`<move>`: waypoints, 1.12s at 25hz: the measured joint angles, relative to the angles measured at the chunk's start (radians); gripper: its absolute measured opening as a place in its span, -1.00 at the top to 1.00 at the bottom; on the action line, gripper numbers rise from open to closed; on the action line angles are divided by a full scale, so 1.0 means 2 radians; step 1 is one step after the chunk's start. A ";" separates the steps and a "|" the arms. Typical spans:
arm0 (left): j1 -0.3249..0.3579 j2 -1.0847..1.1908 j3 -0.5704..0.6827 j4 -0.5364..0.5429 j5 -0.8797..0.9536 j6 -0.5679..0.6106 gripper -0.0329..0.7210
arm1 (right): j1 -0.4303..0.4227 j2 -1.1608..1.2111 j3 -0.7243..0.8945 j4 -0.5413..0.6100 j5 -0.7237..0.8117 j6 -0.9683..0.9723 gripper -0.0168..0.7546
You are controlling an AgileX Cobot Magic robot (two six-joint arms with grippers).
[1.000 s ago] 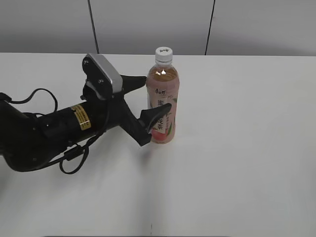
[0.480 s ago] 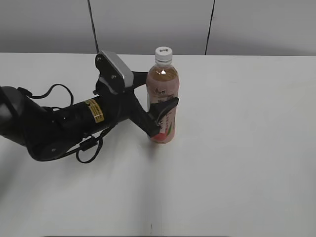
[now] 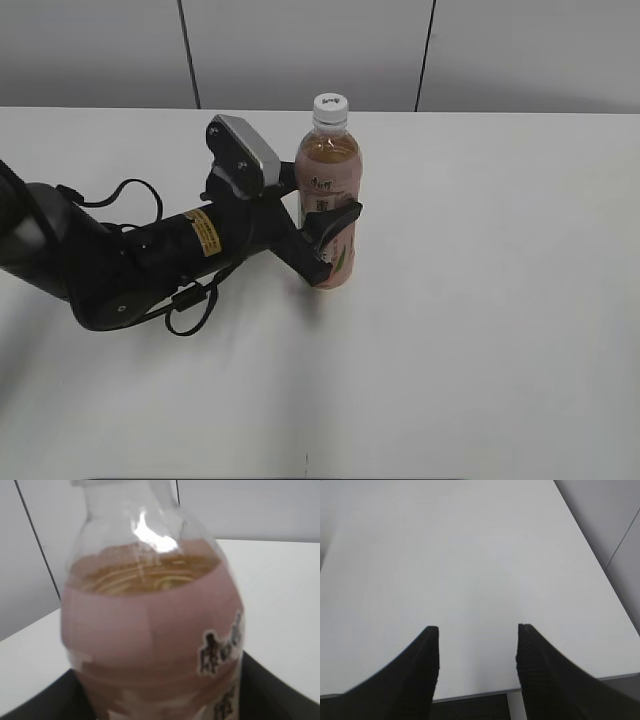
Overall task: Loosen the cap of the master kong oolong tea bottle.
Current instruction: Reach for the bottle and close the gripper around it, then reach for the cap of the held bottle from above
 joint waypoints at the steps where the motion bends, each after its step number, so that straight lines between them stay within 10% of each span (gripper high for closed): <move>1: 0.000 0.000 0.000 0.000 0.000 -0.001 -0.21 | 0.000 0.000 0.000 0.000 0.000 0.000 -0.04; 13: 0.000 0.001 0.000 0.004 -0.009 -0.003 -0.16 | 0.000 0.000 0.000 0.025 0.000 0.002 -0.04; 28: 0.000 -0.057 0.000 0.097 0.088 -0.011 -0.16 | 0.000 0.274 -0.088 0.212 -0.039 -0.165 -0.04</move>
